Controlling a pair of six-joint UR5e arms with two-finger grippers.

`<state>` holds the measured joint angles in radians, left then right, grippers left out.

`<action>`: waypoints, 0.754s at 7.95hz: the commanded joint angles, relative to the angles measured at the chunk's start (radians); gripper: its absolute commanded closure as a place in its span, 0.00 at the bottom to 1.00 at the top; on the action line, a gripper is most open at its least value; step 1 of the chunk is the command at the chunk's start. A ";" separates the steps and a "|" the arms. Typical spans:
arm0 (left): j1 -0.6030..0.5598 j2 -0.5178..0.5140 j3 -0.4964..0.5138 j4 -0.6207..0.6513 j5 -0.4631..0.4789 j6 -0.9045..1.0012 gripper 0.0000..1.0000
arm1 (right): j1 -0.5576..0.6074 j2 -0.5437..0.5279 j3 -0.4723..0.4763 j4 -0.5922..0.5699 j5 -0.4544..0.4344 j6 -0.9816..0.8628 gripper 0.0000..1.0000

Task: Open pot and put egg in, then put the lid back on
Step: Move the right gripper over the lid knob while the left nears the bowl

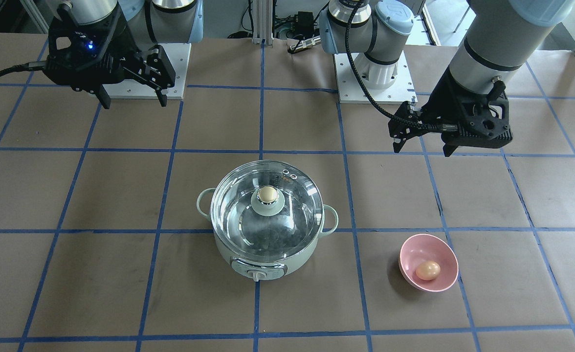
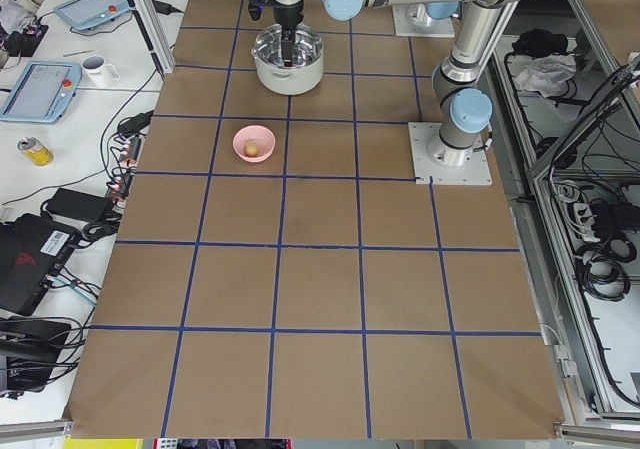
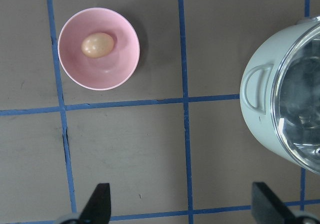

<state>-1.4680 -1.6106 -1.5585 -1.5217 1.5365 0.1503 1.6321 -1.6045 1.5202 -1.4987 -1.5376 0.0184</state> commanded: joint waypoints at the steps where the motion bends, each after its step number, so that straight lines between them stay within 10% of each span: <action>1: 0.000 0.000 0.000 -0.002 -0.002 0.002 0.00 | 0.000 0.000 0.000 0.000 0.004 0.000 0.00; 6: 0.009 -0.038 0.001 0.138 0.138 -0.154 0.00 | 0.000 0.008 0.000 -0.018 0.002 -0.003 0.00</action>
<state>-1.4606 -1.6367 -1.5564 -1.4398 1.6022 0.1245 1.6321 -1.6031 1.5202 -1.5007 -1.5340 0.0168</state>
